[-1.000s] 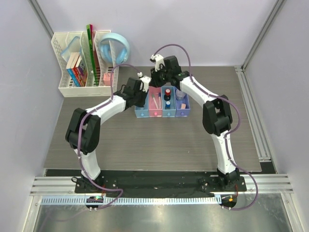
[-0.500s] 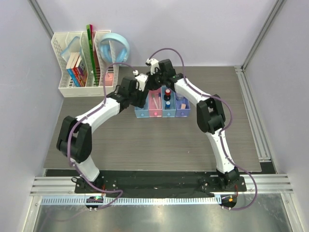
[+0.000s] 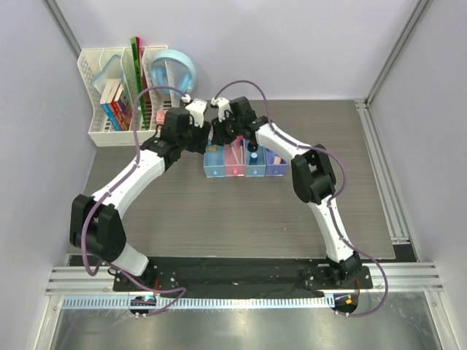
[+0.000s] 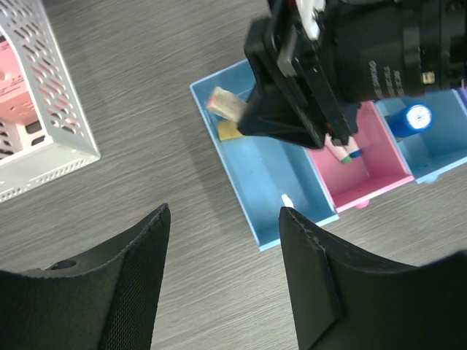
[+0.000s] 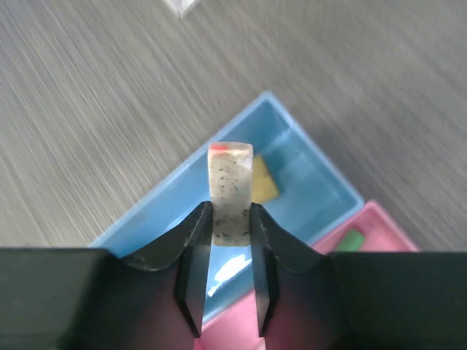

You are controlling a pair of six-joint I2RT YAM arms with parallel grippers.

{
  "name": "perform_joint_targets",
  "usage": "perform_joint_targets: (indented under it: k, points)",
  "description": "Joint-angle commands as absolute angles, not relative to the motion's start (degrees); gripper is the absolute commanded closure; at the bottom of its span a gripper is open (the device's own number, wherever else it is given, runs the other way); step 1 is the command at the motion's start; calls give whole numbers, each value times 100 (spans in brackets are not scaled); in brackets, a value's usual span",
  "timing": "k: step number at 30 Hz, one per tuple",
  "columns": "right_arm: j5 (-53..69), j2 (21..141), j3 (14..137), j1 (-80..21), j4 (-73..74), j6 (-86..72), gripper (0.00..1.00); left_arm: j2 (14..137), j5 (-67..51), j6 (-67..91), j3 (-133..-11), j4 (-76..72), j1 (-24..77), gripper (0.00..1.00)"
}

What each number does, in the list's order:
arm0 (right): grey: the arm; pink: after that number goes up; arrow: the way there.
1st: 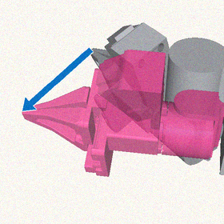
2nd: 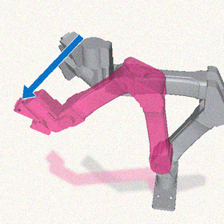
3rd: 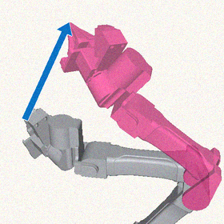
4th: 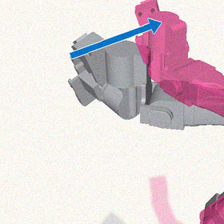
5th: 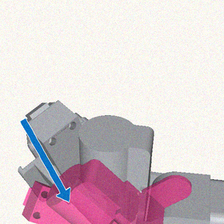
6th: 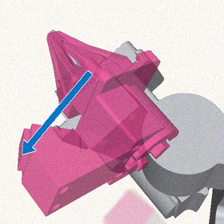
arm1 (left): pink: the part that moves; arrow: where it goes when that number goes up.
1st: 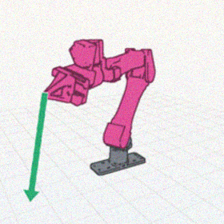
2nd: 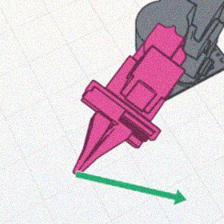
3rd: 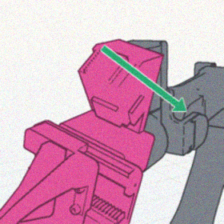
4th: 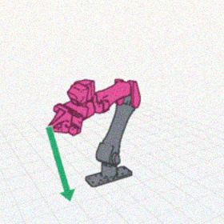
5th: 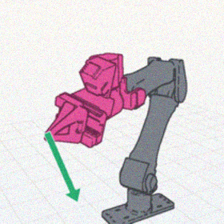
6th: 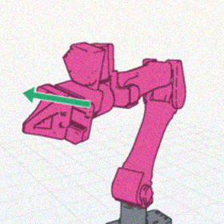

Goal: Sort the stationery into containers
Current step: Place the stationery in the storage box, then reset both arms

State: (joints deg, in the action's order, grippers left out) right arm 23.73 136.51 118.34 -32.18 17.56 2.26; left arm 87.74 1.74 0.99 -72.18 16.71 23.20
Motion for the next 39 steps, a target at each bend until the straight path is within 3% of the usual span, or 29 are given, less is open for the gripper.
perform_joint_targets:
  k: [1,6,7,11,16,17,21,28,33,39]
  points:
    - [2329,13061,11444,-3226,1731,430,59,8657,334,26,-7303,1863,2206,36]
    - [2031,12255,10803,-3208,1951,720,33,8666,325,-132,-7514,2205,2153,26]
    - [1978,12087,10680,-3208,1986,790,23,8649,343,-158,-7541,2328,2153,24]
    - [1784,11269,10065,-3112,2223,1089,2,8447,439,-255,-7524,2479,2075,11]
    - [1137,9953,9642,-2953,2495,1300,0,8069,527,-299,-7559,2592,1837,5]
    - [1021,9784,9476,-2918,2688,1379,0,8007,562,-316,-7593,2749,1767,0]
    - [668,8809,8633,-2227,2909,1766,0,7726,685,-361,-7524,3041,1574,0]
    - [1195,7060,7059,-670,2971,1872,1,7190,774,-378,-6988,3217,1143,0]
    - [968,5900,6145,-431,2874,2074,0,6637,659,-203,-6487,3147,958,0]
    - [826,5414,5704,-290,2672,2022,0,6364,554,-79,-6091,3023,800,0]
